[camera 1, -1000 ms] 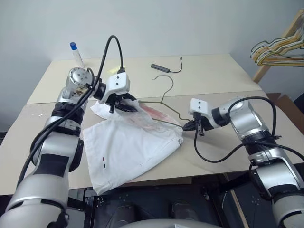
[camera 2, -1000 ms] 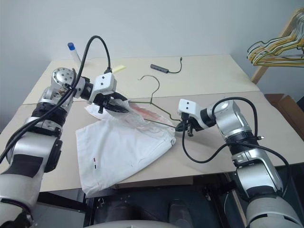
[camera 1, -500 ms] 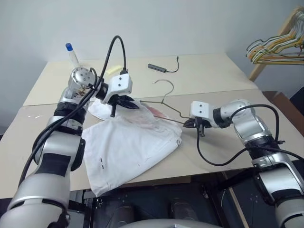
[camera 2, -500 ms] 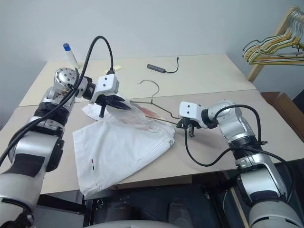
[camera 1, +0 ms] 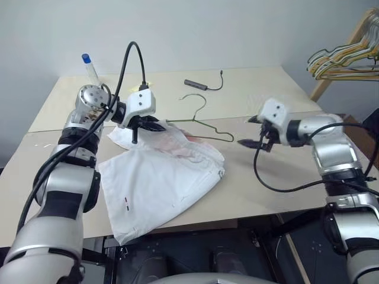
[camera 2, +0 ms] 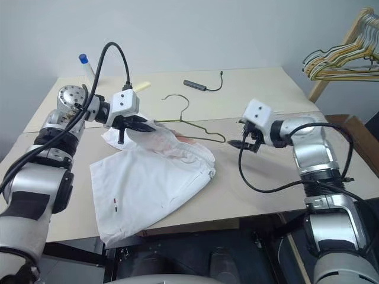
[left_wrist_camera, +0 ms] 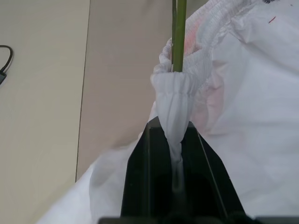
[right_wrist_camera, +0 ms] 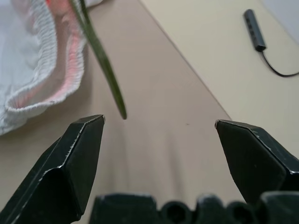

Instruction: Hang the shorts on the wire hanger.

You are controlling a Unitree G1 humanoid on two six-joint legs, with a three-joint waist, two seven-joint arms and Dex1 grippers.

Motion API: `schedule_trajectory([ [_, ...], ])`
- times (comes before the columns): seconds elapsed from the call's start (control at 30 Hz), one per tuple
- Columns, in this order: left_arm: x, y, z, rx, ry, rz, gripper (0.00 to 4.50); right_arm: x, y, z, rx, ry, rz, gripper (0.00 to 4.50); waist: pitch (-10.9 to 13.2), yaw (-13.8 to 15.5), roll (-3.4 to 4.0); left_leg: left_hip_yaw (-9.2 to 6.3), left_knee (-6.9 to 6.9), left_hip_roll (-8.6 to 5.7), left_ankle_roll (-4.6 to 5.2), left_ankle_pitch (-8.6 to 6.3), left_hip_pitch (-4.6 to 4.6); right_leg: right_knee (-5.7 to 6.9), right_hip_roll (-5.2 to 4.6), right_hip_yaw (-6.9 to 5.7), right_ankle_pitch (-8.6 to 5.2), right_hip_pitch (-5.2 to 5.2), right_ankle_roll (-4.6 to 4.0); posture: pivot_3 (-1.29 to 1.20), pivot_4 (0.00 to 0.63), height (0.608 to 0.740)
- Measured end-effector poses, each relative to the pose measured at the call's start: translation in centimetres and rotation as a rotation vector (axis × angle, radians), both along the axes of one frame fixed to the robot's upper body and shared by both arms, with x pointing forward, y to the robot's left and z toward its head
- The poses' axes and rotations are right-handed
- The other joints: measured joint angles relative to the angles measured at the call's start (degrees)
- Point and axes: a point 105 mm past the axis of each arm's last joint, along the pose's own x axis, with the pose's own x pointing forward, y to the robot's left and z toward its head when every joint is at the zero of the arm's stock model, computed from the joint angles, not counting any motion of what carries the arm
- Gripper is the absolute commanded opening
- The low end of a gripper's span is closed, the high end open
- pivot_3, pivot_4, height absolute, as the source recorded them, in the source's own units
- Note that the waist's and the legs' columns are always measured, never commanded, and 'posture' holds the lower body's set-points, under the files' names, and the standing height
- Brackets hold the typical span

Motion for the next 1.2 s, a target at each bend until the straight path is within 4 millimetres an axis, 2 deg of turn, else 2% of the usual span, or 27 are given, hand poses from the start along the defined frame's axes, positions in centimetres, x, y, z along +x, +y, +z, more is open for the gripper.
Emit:
schedule_trajectory([
  [0.13,0.7,0.4,0.8,-0.016,-0.037,0.042,0.00,-1.1,-0.8,-0.8,0.127,0.127,-0.073,4.49,0.0,0.0,-0.01,-0.02,0.01,0.00,0.03,-0.02,-0.02,0.01,0.00,0.00,0.00,-0.01,0.00,-0.04,0.000,0.740],
  [0.23,1.2,0.6,2.9,-0.060,-0.090,0.067,0.00,-2.8,-0.4,-2.1,0.261,0.288,-0.099,4.49,0.0,0.0,-0.01,-0.04,0.01,0.00,0.08,-0.04,-0.02,0.01,-0.01,-0.01,0.00,-0.01,0.00,-0.04,0.000,0.740],
  [0.33,1.2,0.7,4.2,-0.099,-0.111,0.063,0.00,-4.2,1.1,-2.7,0.392,0.410,-0.099,4.49,0.0,-0.3,-0.01,-0.03,0.01,0.02,0.10,-0.06,0.04,0.04,0.00,0.02,0.00,0.01,0.00,-0.04,0.000,0.740],
  [0.5,1.1,0.8,4.1,-0.099,-0.105,0.063,0.00,-5.2,4.3,-4.3,0.536,0.537,-0.121,4.49,0.0,-0.3,-0.01,-0.07,0.01,0.02,0.10,-0.06,0.00,0.07,0.01,0.00,0.00,-0.02,0.00,-0.04,0.000,0.740],
  [0.67,1.1,0.9,4.2,-0.102,-0.113,0.064,0.00,-5.3,6.6,-6.5,0.596,0.588,-0.185,4.49,0.0,-0.2,-0.01,-0.07,0.02,-0.01,0.09,-0.05,-0.05,0.06,-0.01,-0.02,0.00,-0.02,0.00,-0.04,0.000,0.740],
  [0.77,1.2,0.9,4.4,-0.107,-0.126,0.066,0.00,-5.6,7.8,-7.7,0.602,0.602,-0.197,3.94,0.0,-0.1,-0.01,-0.08,0.03,-0.02,0.10,-0.05,-0.04,0.05,-0.02,-0.01,0.00,-0.01,0.01,-0.04,0.000,0.740],
  [1.13,1.2,0.9,4.5,-0.106,-0.134,0.061,0.00,-5.2,8.8,-7.3,0.657,0.572,-0.195,0.10,0.0,-0.3,-0.01,-0.10,0.03,-0.01,0.10,-0.06,-0.03,0.06,-0.01,-0.01,0.00,-0.01,0.01,-0.03,0.000,0.740],
  [1.2,1.2,0.9,4.5,-0.106,-0.135,0.061,0.00,-5.2,8.8,-7.2,0.662,0.573,-0.192,0.02,0.0,-0.3,-0.01,-0.10,0.03,-0.01,0.10,-0.06,-0.03,0.06,-0.01,-0.01,0.00,-0.01,0.01,-0.03,0.000,0.740],
])
